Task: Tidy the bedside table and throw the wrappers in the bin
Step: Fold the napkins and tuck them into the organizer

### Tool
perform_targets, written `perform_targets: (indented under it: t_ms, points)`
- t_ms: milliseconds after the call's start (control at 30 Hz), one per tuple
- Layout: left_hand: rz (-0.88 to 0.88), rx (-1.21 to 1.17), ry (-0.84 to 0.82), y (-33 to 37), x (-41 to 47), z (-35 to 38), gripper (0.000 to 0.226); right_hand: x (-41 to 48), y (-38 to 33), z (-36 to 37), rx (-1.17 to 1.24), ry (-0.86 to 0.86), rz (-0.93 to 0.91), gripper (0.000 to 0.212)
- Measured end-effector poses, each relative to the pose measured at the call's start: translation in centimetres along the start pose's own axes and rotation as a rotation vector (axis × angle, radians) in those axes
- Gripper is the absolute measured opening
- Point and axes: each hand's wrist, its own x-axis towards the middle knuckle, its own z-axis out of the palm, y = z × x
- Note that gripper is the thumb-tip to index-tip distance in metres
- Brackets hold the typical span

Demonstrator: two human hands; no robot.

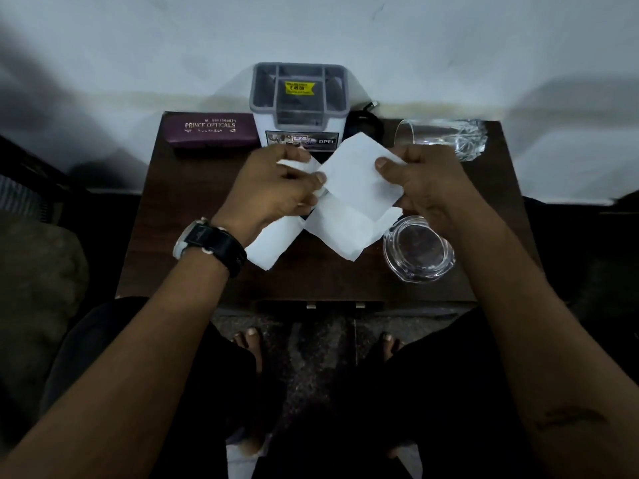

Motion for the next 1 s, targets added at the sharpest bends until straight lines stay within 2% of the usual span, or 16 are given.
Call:
perform_targets:
  t_ms: [100,167,333,500,800,1000]
  points:
    - [0.068,0.435,0.018,-1.6,0.1,0.5,0.029,0.1,-0.2,-0.9,-0.044,0.072,-0.078,0.011]
    - [0.104,0.564,0.056,-2.2,0.1,0.7,0.025,-0.1,-0.4,-1.2,-0.050,0.036,-0.080,0.009]
    - [0.081,0.515,0.139,-2.1,0.5,-0.1,0.028,-0.7,0.5,0.8,-0.173,-0.128,0.032,0.012]
    - [0.067,0.539,0.109,-2.3,0.5,0.3,0.023,-0.3,2.6,2.1,-0.358,-0.060,-0.012,0.004]
    - [0.094,0.619,0.079,-2.5,0.4,0.8,0.035,-0.3,3.3,2.6,-0.573,-0.020,-0.059,0.035]
    - [0.129,0.641,0.098,-2.4,0.5,0.7,0.034,-0.6,3.0,2.6,-0.605,-0.011,-0.098,0.035]
